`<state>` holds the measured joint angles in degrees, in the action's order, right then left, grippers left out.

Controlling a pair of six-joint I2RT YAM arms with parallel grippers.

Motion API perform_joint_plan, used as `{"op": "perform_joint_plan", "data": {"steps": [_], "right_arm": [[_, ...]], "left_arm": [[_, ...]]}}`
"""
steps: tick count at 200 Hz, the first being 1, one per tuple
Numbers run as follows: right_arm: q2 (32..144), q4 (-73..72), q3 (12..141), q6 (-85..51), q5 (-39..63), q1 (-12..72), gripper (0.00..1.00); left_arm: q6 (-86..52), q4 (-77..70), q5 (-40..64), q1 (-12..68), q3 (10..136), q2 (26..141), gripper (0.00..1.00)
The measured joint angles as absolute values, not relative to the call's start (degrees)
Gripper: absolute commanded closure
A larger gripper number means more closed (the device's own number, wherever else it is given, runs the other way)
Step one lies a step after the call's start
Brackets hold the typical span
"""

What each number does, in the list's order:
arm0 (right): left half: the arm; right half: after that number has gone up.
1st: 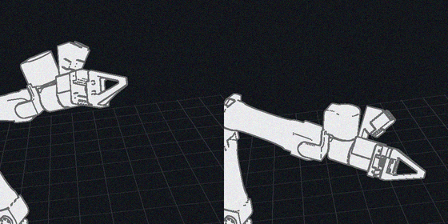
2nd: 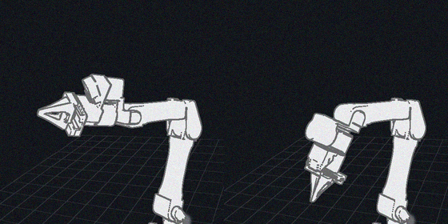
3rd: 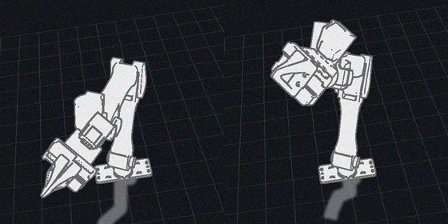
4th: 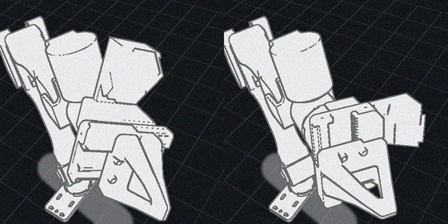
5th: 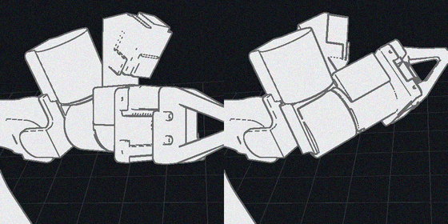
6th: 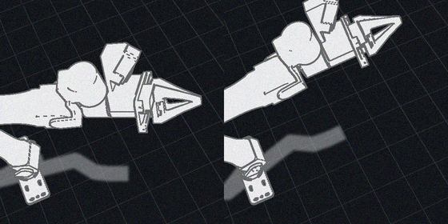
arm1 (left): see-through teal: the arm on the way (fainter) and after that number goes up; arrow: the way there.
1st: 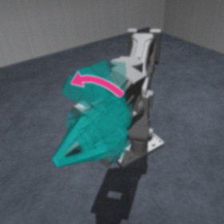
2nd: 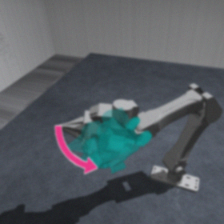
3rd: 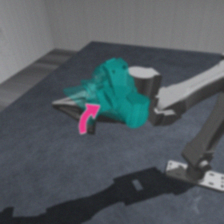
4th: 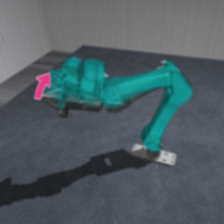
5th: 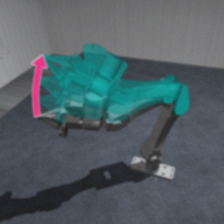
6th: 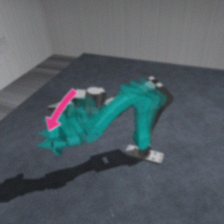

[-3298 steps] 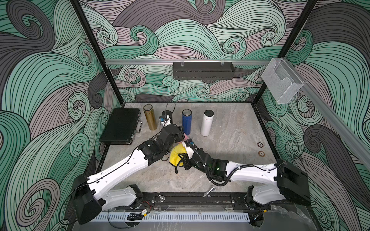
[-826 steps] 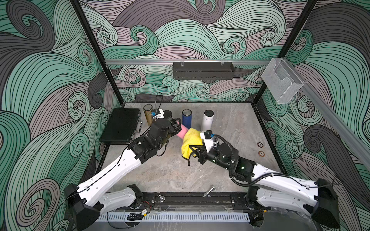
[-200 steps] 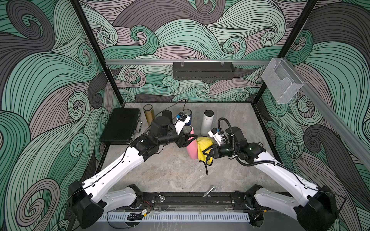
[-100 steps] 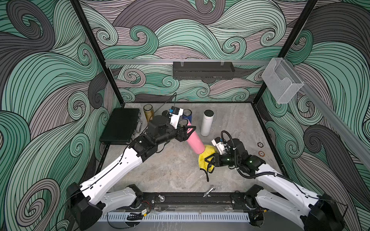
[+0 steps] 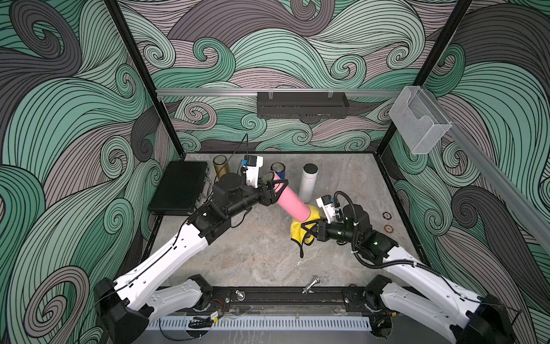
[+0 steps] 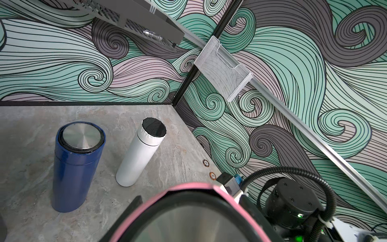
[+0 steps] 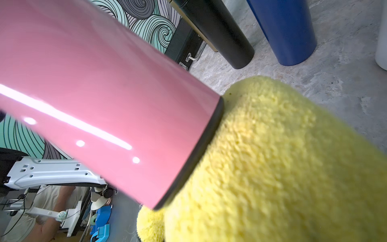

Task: Wipe the surface of the thermos
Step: Wipe the dirt from the surface of the thermos.

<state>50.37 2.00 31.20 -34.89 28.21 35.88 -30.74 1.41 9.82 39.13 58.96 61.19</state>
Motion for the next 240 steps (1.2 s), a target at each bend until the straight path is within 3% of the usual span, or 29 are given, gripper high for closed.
{"op": "perform_joint_plan", "data": {"steps": [75, 132, 192, 240], "right_arm": [[41.85, 7.27, 30.74, -36.34, 25.39, 35.9, 1.0], [51.22, 3.14, 25.56, -38.63, 22.98, 35.92, 1.0], [60.12, -9.17, 29.54, -39.05, 24.51, 37.21, 1.0], [58.67, -9.13, 30.48, -39.22, 24.32, 37.36, 1.0]], "left_arm": [[-30.28, 1.78, 7.53, 39.13, 55.88, 59.48, 1.0], [-30.24, 1.93, 8.49, 39.13, 55.79, 57.34, 1.0], [-30.96, 1.1, 9.32, 39.13, 55.66, 57.8, 1.0], [-31.79, -1.19, 9.28, 39.0, 55.57, 59.4, 1.0]]}}
